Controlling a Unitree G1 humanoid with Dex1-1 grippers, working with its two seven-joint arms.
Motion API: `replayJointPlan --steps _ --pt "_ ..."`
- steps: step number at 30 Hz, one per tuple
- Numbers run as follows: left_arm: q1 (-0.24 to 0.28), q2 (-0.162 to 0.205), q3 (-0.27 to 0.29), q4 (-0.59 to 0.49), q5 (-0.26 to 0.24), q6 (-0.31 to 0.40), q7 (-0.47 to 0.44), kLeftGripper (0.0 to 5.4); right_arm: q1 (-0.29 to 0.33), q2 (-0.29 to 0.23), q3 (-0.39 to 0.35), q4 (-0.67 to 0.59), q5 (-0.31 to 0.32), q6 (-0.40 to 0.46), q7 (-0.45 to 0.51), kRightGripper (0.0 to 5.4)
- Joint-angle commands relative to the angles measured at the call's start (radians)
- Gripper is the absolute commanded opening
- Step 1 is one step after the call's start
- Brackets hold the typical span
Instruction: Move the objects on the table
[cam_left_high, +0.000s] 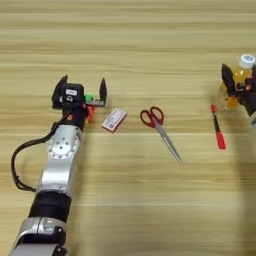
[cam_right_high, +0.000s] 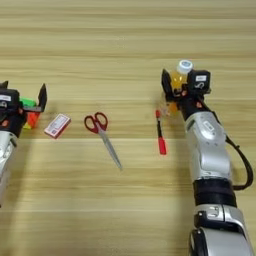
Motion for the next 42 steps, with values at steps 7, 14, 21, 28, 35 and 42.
replayJointPlan --steps 7,14,21,28,35,42 --pt "0.048 -0.001 -0.108 -0.070 0.014 -0.012 -0.132 5.40 0.032 0.017 0.025 -0.225 0.056 0.131 0.006 3.50" --pt "0.076 -0.002 -0.187 -0.094 0.027 -0.008 -0.220 5.40 0.041 0.029 0.051 -0.315 0.075 0.203 0.013 3.50" --pt "0.100 -0.001 -0.267 -0.113 0.048 -0.029 -0.287 5.40 0.064 0.054 0.116 -0.396 0.088 0.270 0.029 3.50" --pt "0.108 0.003 -0.293 -0.122 0.046 -0.033 -0.317 5.40 0.070 0.084 0.187 -0.434 0.077 0.306 0.035 3.50" --pt "0.101 -0.006 -0.307 -0.109 0.053 -0.038 -0.318 5.40 0.076 0.107 0.252 -0.448 0.072 0.323 0.042 3.50" --pt "0.098 -0.009 -0.304 -0.104 0.048 -0.035 -0.320 5.40 0.064 0.131 0.294 -0.432 0.059 0.318 0.049 3.50"
